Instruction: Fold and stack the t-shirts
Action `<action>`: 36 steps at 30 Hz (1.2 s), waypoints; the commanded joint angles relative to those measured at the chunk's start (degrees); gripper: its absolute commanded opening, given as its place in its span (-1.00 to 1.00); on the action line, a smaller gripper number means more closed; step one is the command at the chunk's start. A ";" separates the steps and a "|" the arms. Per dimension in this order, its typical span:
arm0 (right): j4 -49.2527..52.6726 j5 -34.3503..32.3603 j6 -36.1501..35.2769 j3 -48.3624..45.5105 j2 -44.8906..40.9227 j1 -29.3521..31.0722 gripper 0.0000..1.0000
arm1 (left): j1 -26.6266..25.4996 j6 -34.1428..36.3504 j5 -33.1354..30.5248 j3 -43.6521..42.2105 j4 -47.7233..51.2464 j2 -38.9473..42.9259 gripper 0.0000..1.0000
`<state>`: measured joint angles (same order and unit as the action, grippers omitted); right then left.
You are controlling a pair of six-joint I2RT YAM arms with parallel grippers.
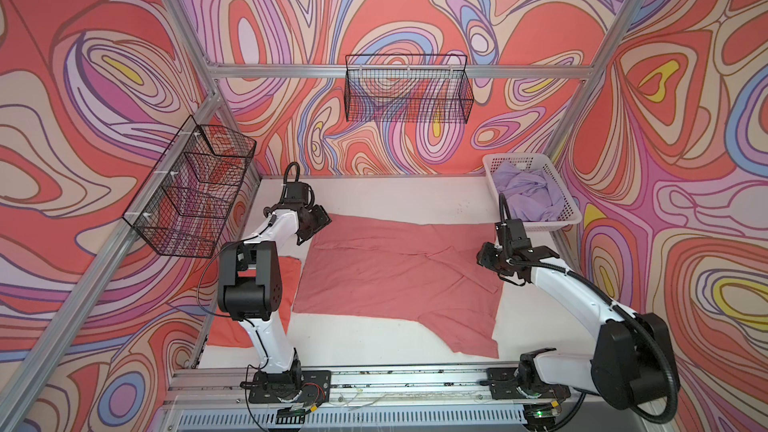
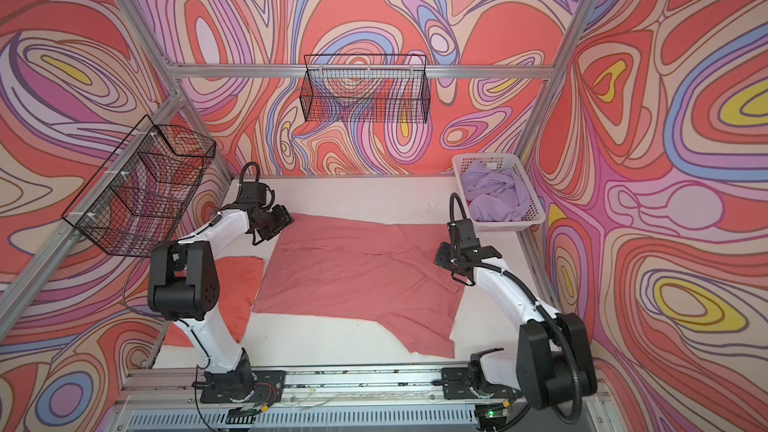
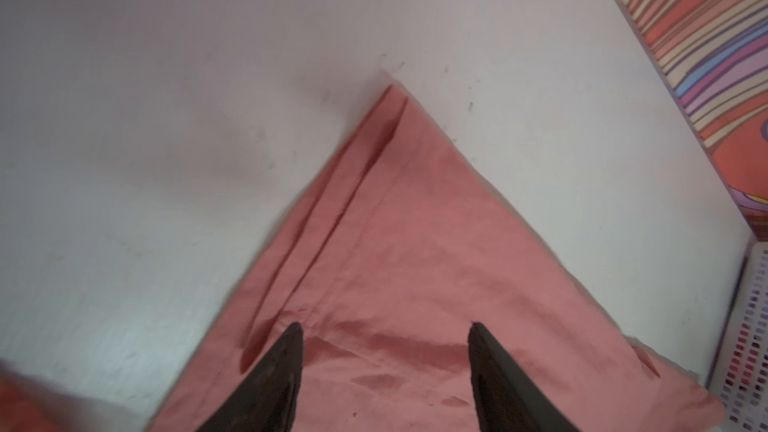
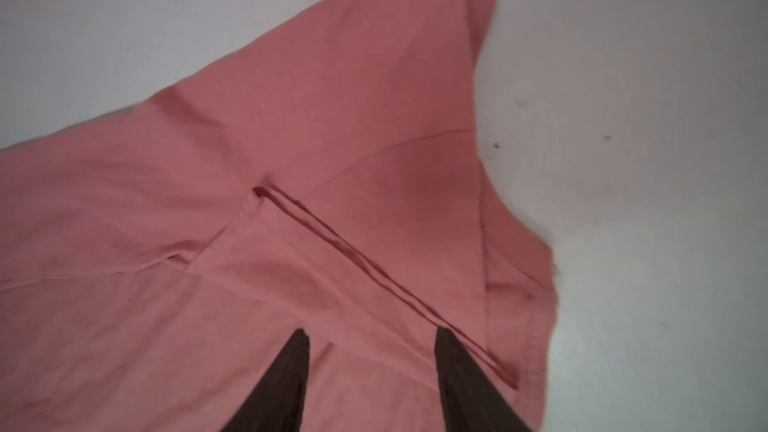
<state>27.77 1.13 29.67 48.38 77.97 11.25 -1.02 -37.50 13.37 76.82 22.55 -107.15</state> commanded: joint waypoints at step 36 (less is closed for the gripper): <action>-5.01 19.23 -11.00 11.16 21.53 3.86 0.29 | -4.26 3.38 4.14 6.42 1.62 -11.85 0.35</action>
<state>21.67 19.29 18.41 61.01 102.43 14.33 -5.48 -35.07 18.17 82.50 22.15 -117.95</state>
